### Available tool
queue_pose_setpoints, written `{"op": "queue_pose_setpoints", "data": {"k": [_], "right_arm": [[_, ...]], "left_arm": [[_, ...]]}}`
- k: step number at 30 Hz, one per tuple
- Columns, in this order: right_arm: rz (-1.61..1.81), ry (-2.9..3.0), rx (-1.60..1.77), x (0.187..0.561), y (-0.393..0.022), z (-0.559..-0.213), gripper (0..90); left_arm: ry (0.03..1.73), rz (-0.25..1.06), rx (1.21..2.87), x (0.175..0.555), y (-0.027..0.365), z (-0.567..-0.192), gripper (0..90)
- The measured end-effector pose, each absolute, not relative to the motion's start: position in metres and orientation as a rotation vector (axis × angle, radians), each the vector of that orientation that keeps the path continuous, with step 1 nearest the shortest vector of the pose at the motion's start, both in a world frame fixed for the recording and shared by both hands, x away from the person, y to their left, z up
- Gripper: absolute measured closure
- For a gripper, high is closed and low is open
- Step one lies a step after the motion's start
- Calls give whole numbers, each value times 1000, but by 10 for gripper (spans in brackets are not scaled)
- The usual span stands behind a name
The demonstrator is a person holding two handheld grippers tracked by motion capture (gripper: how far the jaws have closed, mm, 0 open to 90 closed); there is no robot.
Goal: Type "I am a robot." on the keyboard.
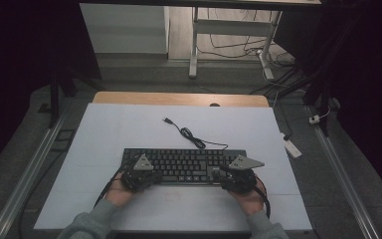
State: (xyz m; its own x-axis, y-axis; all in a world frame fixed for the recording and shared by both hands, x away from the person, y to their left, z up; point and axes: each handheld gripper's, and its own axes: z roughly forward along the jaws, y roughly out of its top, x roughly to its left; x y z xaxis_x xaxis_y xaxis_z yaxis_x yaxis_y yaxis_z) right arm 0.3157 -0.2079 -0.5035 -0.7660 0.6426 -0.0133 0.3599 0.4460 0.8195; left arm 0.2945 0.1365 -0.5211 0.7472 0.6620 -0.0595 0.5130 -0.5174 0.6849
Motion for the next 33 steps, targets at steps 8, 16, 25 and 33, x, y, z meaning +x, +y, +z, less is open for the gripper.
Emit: {"op": "queue_pose_setpoints", "data": {"k": [8,16,25,33], "right_arm": [[1236,2379,857,316,-208,-503,551],[1236,2378,857,316,-208,-503,551],[1245,2367,865,315,-209,-503,551],[1253,2364,863,315,-209,-503,551]], "left_arm": [[881,272,2231,295,136,-522,889],[875,282,2231,294,136,-522,890],[880,295,2112,290,151,-504,837],[949,299,2032,290,169,-497,525]]}}
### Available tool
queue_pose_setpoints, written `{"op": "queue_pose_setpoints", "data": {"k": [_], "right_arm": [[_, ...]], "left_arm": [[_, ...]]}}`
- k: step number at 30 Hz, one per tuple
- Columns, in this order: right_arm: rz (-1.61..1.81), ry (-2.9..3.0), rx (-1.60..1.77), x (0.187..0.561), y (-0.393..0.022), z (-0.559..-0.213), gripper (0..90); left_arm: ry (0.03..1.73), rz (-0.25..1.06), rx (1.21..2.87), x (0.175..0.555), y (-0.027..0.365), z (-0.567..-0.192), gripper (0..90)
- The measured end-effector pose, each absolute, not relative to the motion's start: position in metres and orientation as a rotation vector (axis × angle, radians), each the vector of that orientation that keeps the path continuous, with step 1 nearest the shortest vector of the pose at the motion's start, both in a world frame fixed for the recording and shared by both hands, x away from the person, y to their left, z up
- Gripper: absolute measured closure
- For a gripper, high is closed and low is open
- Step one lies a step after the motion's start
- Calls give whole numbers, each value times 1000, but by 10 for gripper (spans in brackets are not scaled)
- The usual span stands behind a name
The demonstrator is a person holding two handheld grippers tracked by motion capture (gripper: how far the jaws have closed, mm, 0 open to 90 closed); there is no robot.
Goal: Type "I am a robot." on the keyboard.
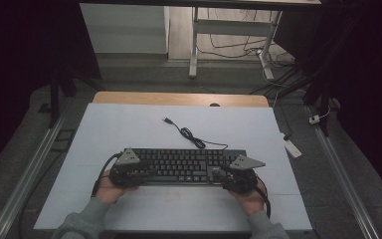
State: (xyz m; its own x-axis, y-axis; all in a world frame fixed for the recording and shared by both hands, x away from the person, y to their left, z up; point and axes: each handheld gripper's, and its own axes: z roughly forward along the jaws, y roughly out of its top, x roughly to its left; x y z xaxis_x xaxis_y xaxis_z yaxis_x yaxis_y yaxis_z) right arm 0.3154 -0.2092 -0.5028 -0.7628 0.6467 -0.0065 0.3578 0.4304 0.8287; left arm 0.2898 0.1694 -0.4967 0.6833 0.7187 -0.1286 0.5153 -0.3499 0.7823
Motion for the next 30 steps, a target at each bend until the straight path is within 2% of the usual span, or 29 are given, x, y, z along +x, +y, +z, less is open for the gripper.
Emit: {"op": "queue_pose_setpoints", "data": {"k": [3,9,30], "right_arm": [[1253,2364,862,315,-209,-503,551],[1252,2364,862,315,-209,-503,551],[1251,2366,862,315,-209,-503,551]], "left_arm": [[975,307,2021,291,175,-496,469],[997,319,2015,292,182,-495,429],[1016,335,2014,295,185,-496,407]]}}
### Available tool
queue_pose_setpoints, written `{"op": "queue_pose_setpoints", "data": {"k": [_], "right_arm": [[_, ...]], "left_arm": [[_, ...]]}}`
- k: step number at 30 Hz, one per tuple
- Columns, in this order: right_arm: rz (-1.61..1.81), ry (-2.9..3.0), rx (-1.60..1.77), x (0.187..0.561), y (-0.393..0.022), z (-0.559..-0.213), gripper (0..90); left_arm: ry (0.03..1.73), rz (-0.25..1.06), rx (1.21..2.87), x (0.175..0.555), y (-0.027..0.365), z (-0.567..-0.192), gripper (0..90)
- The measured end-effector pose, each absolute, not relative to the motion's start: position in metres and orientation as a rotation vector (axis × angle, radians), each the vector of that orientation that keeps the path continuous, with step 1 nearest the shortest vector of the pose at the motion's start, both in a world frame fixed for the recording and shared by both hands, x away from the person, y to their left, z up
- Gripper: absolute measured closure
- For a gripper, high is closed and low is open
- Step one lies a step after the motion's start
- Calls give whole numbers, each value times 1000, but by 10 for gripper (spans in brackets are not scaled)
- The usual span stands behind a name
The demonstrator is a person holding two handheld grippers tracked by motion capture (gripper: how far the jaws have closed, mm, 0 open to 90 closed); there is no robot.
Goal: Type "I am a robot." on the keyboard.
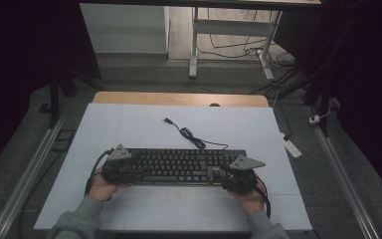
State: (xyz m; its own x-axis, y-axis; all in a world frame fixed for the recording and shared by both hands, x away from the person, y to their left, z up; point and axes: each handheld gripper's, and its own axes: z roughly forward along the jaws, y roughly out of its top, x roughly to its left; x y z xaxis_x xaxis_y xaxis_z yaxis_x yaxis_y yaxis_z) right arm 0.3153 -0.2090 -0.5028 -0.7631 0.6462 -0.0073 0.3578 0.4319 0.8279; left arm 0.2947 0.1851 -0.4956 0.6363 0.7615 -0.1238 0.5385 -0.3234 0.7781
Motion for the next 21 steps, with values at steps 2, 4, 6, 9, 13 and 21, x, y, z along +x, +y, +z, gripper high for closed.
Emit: {"op": "queue_pose_setpoints", "data": {"k": [2,4,6,9,13,21], "right_arm": [[1250,2366,861,315,-209,-503,551],[1245,2366,863,315,-209,-503,551],[1248,2368,863,316,-209,-503,551],[1236,2378,856,316,-209,-503,551],[1235,2380,856,316,-209,-503,551],[1229,2383,858,316,-208,-504,551]], "left_arm": [[1017,337,2015,296,185,-496,407],[1020,340,2013,297,185,-496,407],[1023,341,2014,299,184,-497,408],[1023,342,2013,302,182,-497,411],[1040,345,2014,308,181,-500,422],[1075,348,2042,322,177,-508,458]]}}
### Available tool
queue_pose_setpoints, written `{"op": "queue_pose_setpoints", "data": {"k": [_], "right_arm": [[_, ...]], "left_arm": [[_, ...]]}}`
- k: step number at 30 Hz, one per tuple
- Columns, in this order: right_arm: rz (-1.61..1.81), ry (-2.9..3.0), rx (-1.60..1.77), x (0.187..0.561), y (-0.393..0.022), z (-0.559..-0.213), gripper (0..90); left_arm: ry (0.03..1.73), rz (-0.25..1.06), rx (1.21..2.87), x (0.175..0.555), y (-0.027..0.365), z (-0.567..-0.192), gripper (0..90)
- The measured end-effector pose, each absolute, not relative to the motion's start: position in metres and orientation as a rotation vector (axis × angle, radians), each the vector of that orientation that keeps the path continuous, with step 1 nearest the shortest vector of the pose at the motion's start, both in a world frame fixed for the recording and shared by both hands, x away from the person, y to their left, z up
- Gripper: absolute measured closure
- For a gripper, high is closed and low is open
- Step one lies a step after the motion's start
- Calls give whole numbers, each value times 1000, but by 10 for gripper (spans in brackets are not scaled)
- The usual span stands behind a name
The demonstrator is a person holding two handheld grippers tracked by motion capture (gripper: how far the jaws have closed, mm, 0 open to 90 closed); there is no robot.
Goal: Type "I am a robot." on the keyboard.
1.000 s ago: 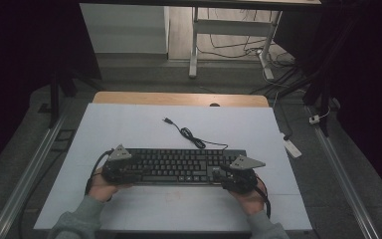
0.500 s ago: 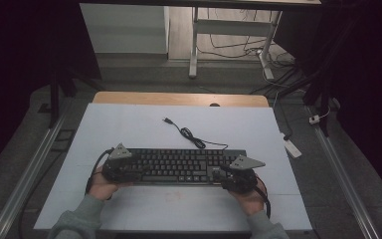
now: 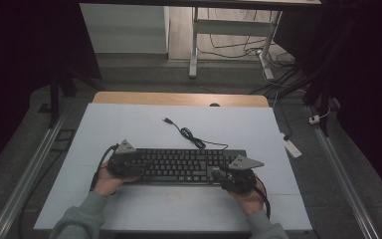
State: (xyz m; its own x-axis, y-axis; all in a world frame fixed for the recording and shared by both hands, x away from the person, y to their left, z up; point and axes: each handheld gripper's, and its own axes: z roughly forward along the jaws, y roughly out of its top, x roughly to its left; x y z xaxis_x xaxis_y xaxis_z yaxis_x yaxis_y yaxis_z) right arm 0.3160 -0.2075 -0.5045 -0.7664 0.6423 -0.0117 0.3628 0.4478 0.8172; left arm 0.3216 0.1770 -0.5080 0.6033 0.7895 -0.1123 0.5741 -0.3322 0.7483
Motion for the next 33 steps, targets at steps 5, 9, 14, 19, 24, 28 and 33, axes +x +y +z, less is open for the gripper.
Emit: {"op": "queue_pose_setpoints", "data": {"k": [5,9,14,19,24,28,33], "right_arm": [[1234,2381,863,316,-208,-505,551],[1235,2383,866,316,-208,-505,551],[1229,2385,864,316,-208,-505,551],[1232,2383,866,316,-208,-505,551],[1235,2381,864,316,-208,-505,551],[1235,2381,865,316,-208,-505,551],[1235,2380,864,316,-208,-505,551]], "left_arm": [[1085,357,2069,331,172,-513,559],[1084,362,2075,335,168,-515,693],[1071,355,2102,338,164,-516,842],[1070,346,2127,339,163,-519,889],[1072,345,2136,340,162,-520,890],[1074,345,2140,340,162,-521,889],[1078,343,2141,340,162,-521,890]]}}
